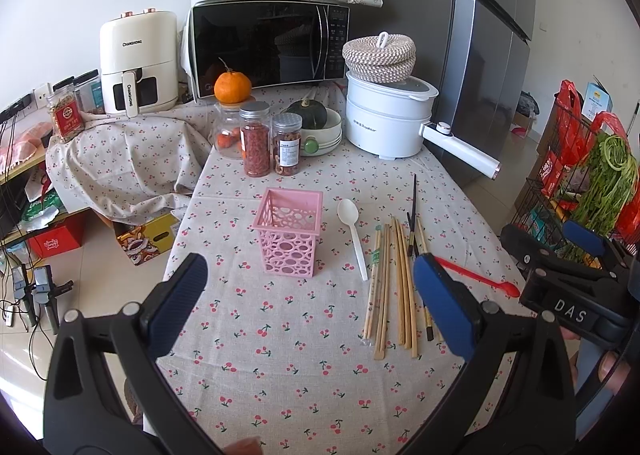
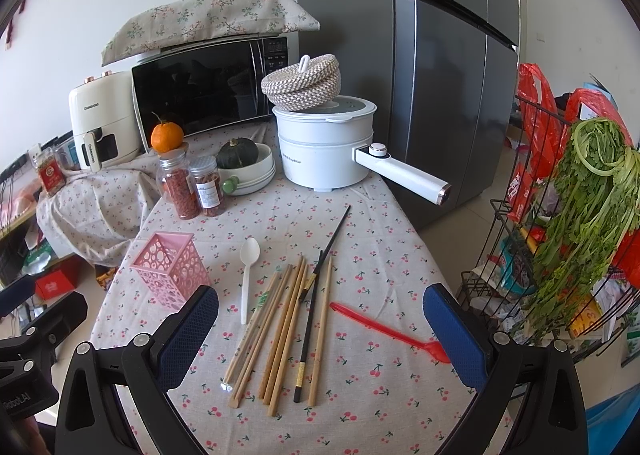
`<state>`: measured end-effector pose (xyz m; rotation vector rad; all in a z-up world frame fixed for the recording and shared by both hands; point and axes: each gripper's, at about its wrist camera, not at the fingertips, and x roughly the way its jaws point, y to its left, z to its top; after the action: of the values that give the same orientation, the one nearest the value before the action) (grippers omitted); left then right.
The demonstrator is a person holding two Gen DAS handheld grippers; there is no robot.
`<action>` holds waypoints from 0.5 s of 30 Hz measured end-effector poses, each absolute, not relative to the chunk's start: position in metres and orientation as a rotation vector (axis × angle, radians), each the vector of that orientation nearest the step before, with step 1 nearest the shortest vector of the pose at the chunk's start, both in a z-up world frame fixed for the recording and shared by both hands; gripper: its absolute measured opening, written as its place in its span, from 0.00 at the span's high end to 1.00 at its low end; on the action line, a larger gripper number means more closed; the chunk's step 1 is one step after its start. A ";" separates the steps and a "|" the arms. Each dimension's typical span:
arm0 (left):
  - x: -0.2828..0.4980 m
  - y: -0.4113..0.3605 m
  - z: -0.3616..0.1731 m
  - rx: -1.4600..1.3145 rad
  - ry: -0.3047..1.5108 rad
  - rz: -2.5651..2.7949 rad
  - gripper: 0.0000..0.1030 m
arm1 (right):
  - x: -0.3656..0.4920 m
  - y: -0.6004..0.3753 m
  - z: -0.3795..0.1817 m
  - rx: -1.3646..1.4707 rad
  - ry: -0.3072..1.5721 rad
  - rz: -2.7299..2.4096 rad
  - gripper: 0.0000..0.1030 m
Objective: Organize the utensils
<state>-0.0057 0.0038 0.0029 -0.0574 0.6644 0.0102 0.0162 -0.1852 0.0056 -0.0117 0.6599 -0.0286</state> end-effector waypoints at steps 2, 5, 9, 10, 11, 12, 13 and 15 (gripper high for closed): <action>-0.006 0.004 0.003 -0.057 0.664 0.010 0.01 | 0.016 -0.185 0.005 -0.013 0.660 -0.029 0.00; -0.006 0.004 0.002 -0.057 0.665 0.010 0.01 | 0.016 -0.185 0.005 -0.012 0.661 -0.027 0.00; -0.002 0.004 0.002 -0.065 0.679 0.005 0.01 | 0.019 -0.188 0.005 -0.017 0.673 -0.025 0.00; 0.000 0.004 0.002 -0.057 0.681 0.006 0.01 | 0.021 -0.189 0.005 -0.020 0.682 -0.024 0.00; 0.002 0.002 0.003 -0.049 0.687 -0.003 0.01 | 0.023 -0.190 0.004 -0.025 0.694 -0.025 0.00; 0.006 0.002 0.001 -0.047 0.698 -0.012 0.01 | 0.026 -0.191 0.003 -0.031 0.709 -0.027 0.00; 0.009 0.002 0.001 -0.048 0.710 -0.023 0.01 | 0.031 -0.193 0.003 -0.039 0.725 -0.029 0.00; 0.018 -0.001 0.001 -0.044 0.736 -0.061 0.01 | 0.042 -0.197 0.002 -0.050 0.778 -0.038 0.00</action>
<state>0.0179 -0.0015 0.0011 -0.0435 0.7361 -0.0614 0.0417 -0.1974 0.0021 -0.0501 0.7779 -0.0381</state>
